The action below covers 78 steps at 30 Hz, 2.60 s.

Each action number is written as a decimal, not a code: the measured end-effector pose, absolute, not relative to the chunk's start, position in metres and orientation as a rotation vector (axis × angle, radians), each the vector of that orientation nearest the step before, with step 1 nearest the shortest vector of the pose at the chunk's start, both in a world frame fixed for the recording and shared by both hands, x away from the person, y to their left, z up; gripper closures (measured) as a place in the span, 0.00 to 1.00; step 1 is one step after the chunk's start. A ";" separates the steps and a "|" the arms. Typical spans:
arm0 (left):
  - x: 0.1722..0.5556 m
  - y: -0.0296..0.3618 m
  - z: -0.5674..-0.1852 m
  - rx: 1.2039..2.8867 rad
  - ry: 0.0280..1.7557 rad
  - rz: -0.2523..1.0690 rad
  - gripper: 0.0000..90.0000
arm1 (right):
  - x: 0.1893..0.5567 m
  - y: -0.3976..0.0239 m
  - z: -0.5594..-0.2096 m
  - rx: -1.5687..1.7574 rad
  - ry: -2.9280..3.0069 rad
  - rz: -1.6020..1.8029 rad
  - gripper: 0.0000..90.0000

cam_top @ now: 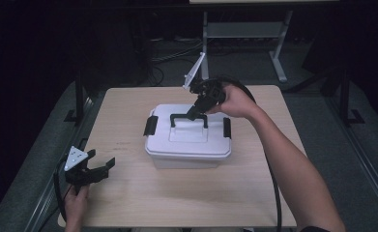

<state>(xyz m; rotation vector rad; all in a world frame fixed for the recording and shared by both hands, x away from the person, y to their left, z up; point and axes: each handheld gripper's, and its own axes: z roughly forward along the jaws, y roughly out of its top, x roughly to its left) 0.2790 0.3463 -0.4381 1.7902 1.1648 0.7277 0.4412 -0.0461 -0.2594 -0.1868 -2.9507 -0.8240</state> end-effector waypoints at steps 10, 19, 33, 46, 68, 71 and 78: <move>0.278 0.348 -0.438 1.784 1.169 0.731 0.16 | 0.449 -0.039 -0.268 -0.161 -2.938 -0.826 0.94; 0.279 0.350 -0.438 1.780 1.176 0.730 0.16 | 0.451 -0.039 -0.259 -0.133 -2.948 -0.858 0.94; 0.278 0.353 -0.438 1.774 1.183 0.730 0.16 | 0.459 -0.027 -0.262 -0.111 -2.975 -0.795 0.94; 0.278 0.354 -0.438 1.770 1.187 0.731 0.16 | 0.464 -0.032 -0.269 -0.126 -2.962 -0.793 0.94; 0.278 0.354 -0.438 1.764 1.186 0.729 0.16 | 0.460 -0.029 -0.272 -0.190 -2.974 -0.791 0.73; 0.278 0.354 -0.438 1.768 1.184 0.726 0.16 | 0.458 -0.029 -0.270 -0.194 -2.985 -0.792 0.70; 0.277 0.351 -0.438 1.777 1.177 0.723 0.16 | 0.451 -0.029 -0.261 -0.194 -3.014 -0.805 0.65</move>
